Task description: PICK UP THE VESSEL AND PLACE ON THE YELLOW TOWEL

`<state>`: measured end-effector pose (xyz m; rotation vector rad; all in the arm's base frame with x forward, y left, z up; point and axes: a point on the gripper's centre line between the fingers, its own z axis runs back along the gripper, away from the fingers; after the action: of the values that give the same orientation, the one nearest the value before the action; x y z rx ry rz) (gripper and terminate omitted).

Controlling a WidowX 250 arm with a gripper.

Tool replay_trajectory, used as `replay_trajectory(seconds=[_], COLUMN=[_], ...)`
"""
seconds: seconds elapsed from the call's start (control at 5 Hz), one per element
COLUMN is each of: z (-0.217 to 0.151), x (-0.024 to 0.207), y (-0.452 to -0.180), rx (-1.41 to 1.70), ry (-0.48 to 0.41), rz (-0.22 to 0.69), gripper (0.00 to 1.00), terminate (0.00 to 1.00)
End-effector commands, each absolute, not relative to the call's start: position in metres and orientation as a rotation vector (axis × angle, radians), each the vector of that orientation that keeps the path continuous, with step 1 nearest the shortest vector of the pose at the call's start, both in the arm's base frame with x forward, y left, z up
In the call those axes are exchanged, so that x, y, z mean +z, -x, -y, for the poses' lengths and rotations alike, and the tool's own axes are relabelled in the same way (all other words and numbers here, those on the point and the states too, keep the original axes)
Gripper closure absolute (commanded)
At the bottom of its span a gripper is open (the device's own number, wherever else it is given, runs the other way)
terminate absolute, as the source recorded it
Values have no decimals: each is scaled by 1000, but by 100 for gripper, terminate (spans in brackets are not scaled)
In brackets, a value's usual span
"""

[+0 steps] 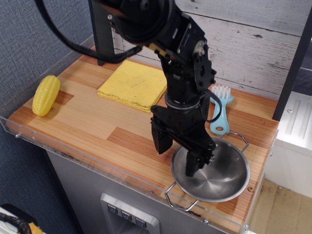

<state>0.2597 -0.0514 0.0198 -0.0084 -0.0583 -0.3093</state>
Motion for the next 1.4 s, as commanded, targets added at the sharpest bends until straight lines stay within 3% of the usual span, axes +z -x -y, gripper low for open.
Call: replay_trajectory(seconds=[0.0,0.6,0.8,1.0,1.2], z=[48,45,46,23,-21], x=[30,55,87,127,144], y=[-264,-261,-259,-268,-290], rx=[-266,-257,-288,-212,-104], ry=[-20,1,11,29,55], rz=[114,167,223,312,340], gripper=[100,100,100,100,100], terminate=[0,0,0,0,0])
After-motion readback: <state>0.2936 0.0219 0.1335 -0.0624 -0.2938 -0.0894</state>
